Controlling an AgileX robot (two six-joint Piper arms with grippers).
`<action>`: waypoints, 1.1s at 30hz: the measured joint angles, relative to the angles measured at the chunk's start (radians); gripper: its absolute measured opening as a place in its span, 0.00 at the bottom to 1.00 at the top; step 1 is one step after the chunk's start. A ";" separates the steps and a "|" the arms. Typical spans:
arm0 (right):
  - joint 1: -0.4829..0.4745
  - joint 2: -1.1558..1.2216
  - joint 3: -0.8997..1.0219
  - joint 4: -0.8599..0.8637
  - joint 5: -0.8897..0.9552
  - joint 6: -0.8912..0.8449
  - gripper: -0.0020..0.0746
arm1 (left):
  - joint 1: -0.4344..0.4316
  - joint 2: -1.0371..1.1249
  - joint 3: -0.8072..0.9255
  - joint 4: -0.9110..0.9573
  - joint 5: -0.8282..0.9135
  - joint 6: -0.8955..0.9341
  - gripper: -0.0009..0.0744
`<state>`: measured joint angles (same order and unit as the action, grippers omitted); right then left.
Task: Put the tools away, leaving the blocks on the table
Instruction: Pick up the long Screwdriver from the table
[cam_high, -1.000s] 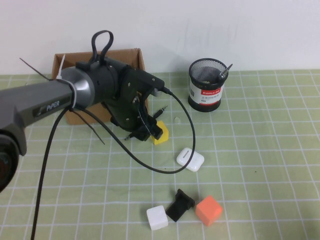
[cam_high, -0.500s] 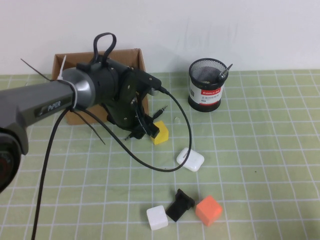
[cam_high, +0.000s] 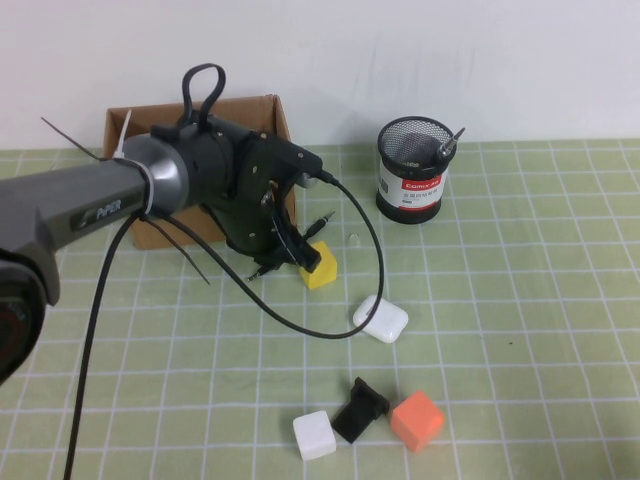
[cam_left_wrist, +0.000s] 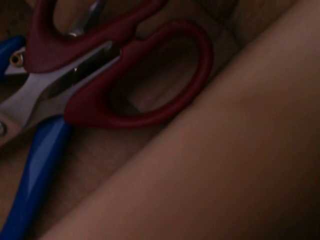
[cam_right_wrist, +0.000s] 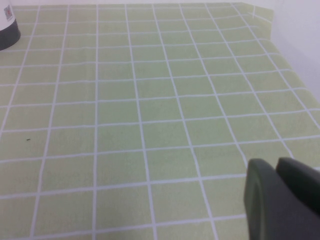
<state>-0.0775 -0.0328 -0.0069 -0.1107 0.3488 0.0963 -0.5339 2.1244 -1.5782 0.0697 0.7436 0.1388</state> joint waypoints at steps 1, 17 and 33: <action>0.000 0.000 0.000 0.000 0.000 0.000 0.02 | 0.000 0.000 -0.002 0.000 0.004 0.003 0.13; 0.000 0.000 0.000 0.000 0.000 0.000 0.02 | 0.000 -0.049 0.010 -0.002 0.092 0.028 0.05; 0.000 0.000 0.000 0.000 0.000 0.000 0.02 | 0.010 -0.118 0.012 -0.149 0.188 0.319 0.04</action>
<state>-0.0775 -0.0328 -0.0069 -0.1107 0.3488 0.0962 -0.5242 2.0064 -1.5665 -0.0793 0.9317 0.4575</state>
